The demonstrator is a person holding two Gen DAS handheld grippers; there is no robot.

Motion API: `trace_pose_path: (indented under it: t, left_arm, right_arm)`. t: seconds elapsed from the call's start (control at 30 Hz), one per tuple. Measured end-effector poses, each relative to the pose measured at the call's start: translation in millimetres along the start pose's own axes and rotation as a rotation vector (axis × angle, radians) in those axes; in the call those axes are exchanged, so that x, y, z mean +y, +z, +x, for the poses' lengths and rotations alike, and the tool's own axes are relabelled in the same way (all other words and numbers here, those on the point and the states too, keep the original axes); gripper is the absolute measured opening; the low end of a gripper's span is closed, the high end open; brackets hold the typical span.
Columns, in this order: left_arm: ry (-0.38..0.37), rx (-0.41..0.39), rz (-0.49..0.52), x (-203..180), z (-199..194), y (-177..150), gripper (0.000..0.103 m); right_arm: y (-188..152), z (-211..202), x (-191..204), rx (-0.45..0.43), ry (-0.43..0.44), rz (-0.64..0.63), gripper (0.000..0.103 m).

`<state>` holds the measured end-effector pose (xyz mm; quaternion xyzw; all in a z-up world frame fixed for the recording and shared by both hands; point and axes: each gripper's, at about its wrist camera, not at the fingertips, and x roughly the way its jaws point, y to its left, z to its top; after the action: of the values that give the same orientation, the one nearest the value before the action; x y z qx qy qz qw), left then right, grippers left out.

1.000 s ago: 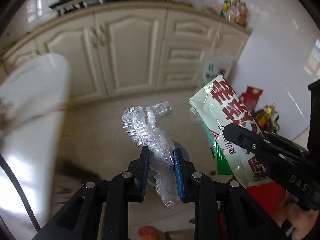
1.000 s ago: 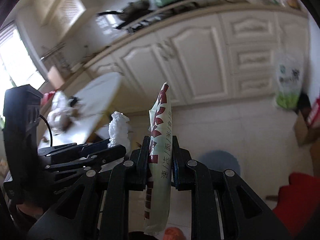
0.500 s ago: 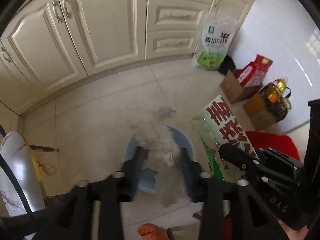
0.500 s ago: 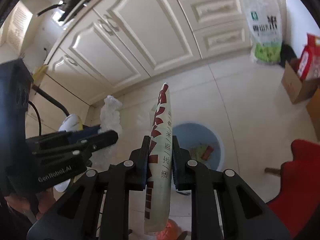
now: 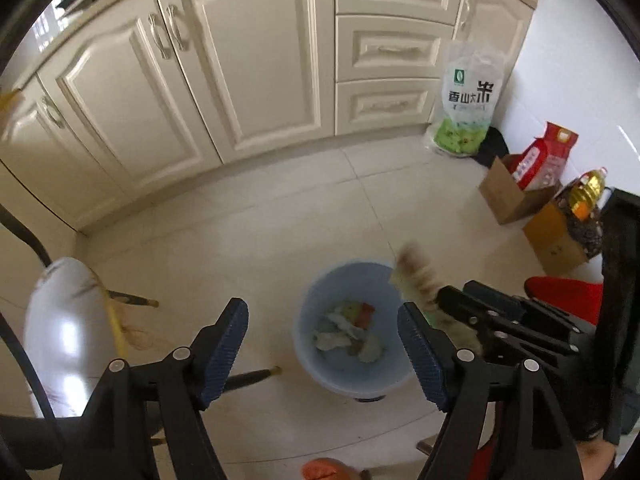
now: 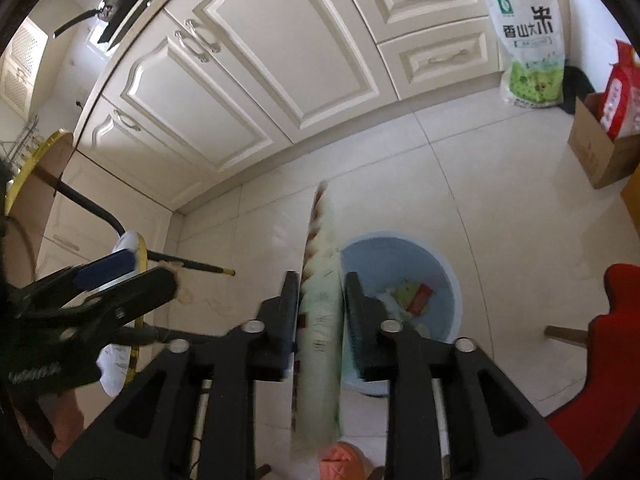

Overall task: Collect trash
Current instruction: 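Carry wrap and white package to the blue bin and open both tools, then move both open tools back over the table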

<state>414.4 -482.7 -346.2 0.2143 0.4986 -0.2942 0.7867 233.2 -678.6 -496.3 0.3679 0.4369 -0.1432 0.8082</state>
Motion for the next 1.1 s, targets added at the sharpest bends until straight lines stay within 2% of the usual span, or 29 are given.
trace_pose_path:
  t: [0.07,0.17,0.23,0.37,0.47,0.57,0.73,0.87,1.1]
  left_arm:
    - [-0.006,-0.004,0.008,-7.4,-10.8,-4.6,0.073]
    - [0.009,-0.043,0.007,-11.8,-42.2,-16.5,0.073]
    - [0.009,-0.080,-0.012,-11.1,-72.6,-27.4,0.074]
    - [-0.007,-0.181,-0.034,-13.4,-136.1,-48.6,0.074]
    - [-0.002,-0.272,-0.045,-11.3,-194.3,-78.3,0.076]
    - [-0.001,-0.384,-0.063,-6.5,-254.3,-110.2,0.082]
    - [0.036,-0.530,-0.109,17.8,-343.0,-173.6,0.089]
    - [0.108,-0.645,-0.153,41.7,-405.9,-233.0,0.092]
    - [0.232,-0.785,-0.261,78.5,-484.9,-341.4,0.097]
  right_arm:
    - [1.0,-5.9,4.2,-0.009,-0.016,-0.001,0.065]
    - [1.1,-24.6,13.1,-0.030,-0.008,-0.011,0.065]
    - [1.2,-43.9,19.3,-0.051,-0.024,-0.021,0.068]
    - [-1.5,-100.5,40.0,-0.135,-0.033,-0.041,0.091]
    - [-4.7,-149.1,66.1,-0.212,-0.026,-0.092,0.094]
    - [-11.4,-198.8,102.2,-0.298,-0.021,-0.157,0.103]
    - [-28.9,-274.6,174.7,-0.444,0.000,-0.277,0.103]
    - [-48.7,-317.6,239.9,-0.528,0.030,-0.373,0.103]
    - [-91.6,-356.1,352.0,-0.634,0.104,-0.556,0.103]
